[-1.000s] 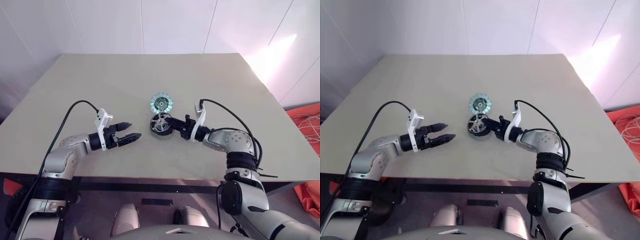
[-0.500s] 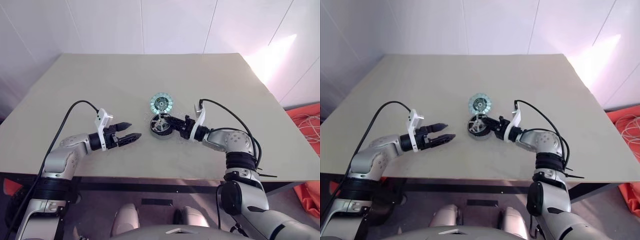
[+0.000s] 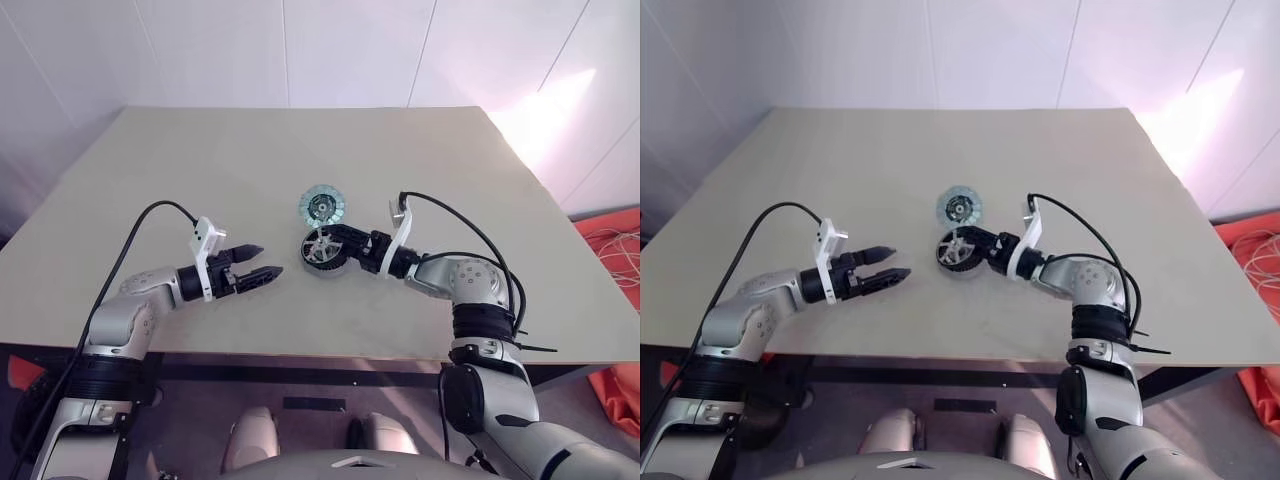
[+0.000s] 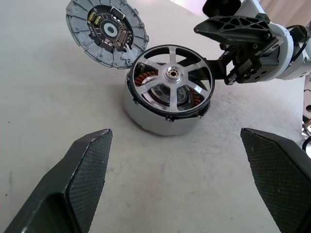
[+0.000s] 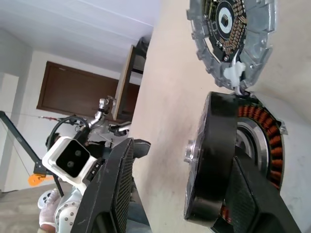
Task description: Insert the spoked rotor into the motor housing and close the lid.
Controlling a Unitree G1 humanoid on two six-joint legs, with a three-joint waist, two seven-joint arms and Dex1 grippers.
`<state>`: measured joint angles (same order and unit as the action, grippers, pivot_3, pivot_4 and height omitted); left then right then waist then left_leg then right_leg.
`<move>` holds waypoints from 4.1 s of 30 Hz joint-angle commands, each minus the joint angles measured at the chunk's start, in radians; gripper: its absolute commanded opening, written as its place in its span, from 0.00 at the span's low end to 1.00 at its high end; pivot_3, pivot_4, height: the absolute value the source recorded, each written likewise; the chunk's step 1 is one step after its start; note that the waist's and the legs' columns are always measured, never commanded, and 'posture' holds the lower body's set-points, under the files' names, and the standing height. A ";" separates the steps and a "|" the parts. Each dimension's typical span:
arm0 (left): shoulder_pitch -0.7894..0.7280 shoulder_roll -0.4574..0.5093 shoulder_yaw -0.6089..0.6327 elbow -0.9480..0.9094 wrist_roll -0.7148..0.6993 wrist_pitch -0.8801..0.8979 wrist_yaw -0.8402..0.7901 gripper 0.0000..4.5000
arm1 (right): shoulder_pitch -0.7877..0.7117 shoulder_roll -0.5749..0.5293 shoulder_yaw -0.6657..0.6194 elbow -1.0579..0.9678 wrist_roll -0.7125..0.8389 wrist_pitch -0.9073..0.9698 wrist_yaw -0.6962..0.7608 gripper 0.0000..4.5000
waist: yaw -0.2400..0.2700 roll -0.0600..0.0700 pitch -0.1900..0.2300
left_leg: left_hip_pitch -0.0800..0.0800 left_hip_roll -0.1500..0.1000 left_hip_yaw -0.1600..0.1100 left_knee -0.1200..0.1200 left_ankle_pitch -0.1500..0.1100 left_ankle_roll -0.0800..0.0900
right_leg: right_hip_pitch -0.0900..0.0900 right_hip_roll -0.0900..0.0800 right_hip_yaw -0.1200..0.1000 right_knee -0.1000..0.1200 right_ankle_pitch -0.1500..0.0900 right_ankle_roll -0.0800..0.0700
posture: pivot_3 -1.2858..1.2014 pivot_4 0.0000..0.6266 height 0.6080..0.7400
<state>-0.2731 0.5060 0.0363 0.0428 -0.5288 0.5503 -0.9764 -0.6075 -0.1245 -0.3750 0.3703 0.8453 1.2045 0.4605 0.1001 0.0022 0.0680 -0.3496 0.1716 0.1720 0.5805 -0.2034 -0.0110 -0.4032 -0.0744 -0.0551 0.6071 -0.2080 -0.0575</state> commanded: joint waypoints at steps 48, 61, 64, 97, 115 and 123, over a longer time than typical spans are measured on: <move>0.008 0.006 0.014 -0.033 -0.010 -0.015 -0.004 1.00 | 0.016 -0.048 0.132 -0.052 -0.181 -0.290 0.039 0.67 | -0.004 0.000 0.000 | 0.002 0.000 0.000 0.000 0.001 -0.001 | 0.001 0.000 0.000 0.001 0.000 0.000 | 0.52 0.00 1.00; 0.008 0.004 0.013 -0.038 -0.012 -0.009 -0.002 1.00 | -0.014 -0.014 0.024 -0.067 -0.106 -0.357 0.024 0.67 | -0.005 0.000 0.000 | 0.001 0.000 0.000 0.000 0.001 0.000 | 0.001 0.000 0.000 0.001 0.000 0.000 | 0.52 0.00 1.00; 0.008 0.003 0.013 -0.039 -0.011 -0.009 0.000 1.00 | -0.010 -0.015 0.027 -0.074 -0.107 -0.365 0.029 0.67 | -0.005 0.000 0.000 | 0.002 0.000 0.000 0.000 0.001 0.000 | 0.001 0.000 0.000 0.001 0.000 0.000 | 0.52 0.00 1.00; -0.006 -0.006 0.007 -0.032 -0.004 -0.014 0.003 1.00 | 0.000 -0.200 0.443 -0.159 -0.527 -0.656 0.243 0.01 | -0.006 -0.001 0.000 | 0.001 0.000 -0.001 0.001 0.000 0.000 | 0.002 0.000 0.000 0.002 0.000 0.000 | 0.52 0.00 1.00; -0.006 -0.004 0.013 -0.028 0.000 -0.023 0.006 1.00 | 0.068 -0.161 0.497 -0.102 -0.615 -0.682 0.224 0.01 | -0.007 -0.001 -0.001 | 0.002 0.000 -0.001 0.001 0.000 0.000 | 0.003 0.000 0.000 0.002 0.000 -0.001 | 0.52 0.00 1.00; -0.009 -0.005 0.013 -0.024 0.000 -0.022 0.006 1.00 | 0.013 -0.142 0.432 -0.153 -0.548 -0.682 0.251 0.01 | -0.007 -0.001 -0.001 | 0.002 0.000 -0.001 0.002 0.000 0.000 | 0.002 0.000 0.000 0.002 0.001 -0.001 | 0.52 0.00 1.00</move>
<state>-0.2670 0.4960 0.0350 0.0347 -0.5266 0.5433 -0.9718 -0.5452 -0.2688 0.0956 0.2661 0.2608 0.5339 0.7026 0.0934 0.0012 0.0674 -0.3474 0.1716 0.1712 0.5821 -0.2030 -0.0109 -0.4008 -0.0740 -0.0550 0.6093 -0.2074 -0.0583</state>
